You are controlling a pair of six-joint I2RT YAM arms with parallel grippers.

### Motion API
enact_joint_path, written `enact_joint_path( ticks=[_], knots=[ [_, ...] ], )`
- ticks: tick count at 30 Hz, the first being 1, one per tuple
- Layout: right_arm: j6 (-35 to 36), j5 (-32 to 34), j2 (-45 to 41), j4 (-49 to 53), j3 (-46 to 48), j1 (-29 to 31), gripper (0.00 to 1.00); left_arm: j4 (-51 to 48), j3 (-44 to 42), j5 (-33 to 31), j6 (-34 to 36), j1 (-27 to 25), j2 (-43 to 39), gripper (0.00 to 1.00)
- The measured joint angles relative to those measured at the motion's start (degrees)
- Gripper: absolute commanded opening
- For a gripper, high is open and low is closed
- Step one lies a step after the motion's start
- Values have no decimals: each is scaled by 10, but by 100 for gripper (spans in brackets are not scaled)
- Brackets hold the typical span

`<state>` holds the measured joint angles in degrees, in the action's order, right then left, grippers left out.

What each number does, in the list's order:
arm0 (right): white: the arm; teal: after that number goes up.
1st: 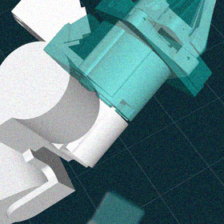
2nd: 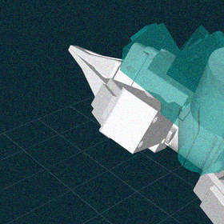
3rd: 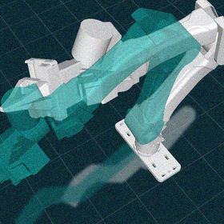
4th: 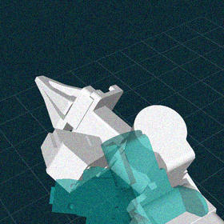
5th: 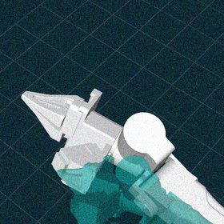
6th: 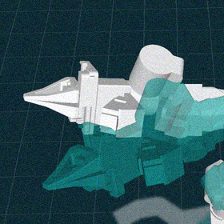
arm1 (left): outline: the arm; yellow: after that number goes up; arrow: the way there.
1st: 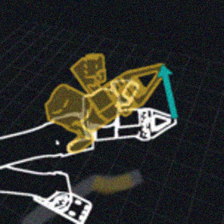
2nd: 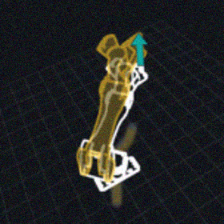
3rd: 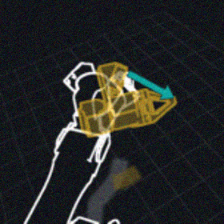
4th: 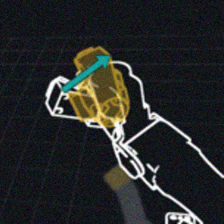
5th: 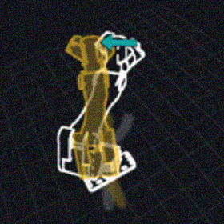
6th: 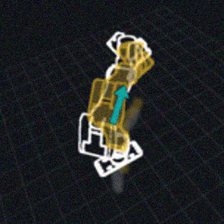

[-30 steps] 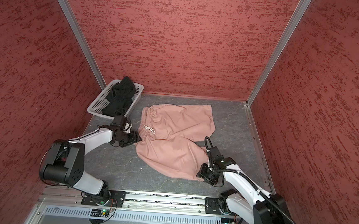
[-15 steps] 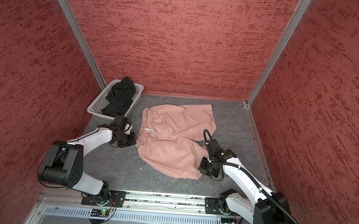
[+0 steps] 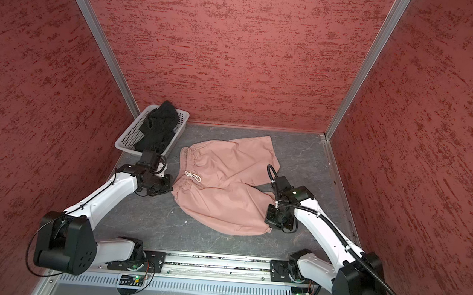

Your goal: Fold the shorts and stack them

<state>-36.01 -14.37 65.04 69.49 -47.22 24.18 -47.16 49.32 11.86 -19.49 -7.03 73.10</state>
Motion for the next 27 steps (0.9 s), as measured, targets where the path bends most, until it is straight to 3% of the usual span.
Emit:
enact_joint_path(
  ticks=[3, 4, 7, 12, 13, 15, 16, 19, 22, 27],
  knots=[
    [10, 0, 2, 24, -14, 0, 3, -22, 0, 0, -4, 3, -29, 0],
    [13, 1, 2, 30, -24, 0, 9, -27, 0, 0, -5, 7, -43, 0],
    [20, -2, 1, 8, -30, 0, 16, -35, 5, 0, -7, 16, -63, 0],
    [30, -6, 70, -82, 0, 0, 13, -23, 4, 13, -13, 17, -45, 0],
    [35, -5, 96, -102, -2, 2, 16, -20, 3, 16, -15, 17, -40, 0],
    [41, -1, 149, -128, -17, 9, 42, -19, 2, 17, -16, 17, -35, 0],
    [47, 1, 176, -136, -31, 18, 51, -18, 2, 17, -17, 17, -34, 0],
    [63, 1, 208, -165, -62, 38, 66, -18, 2, 15, -17, 16, -34, 0],
    [60, -1, 159, -177, -60, 47, 71, -18, 2, 15, -17, 16, -34, 0],
    [2, -9, -20, -176, 6, 47, 69, -12, -9, 14, -21, 16, -34, 0]
  ],
)
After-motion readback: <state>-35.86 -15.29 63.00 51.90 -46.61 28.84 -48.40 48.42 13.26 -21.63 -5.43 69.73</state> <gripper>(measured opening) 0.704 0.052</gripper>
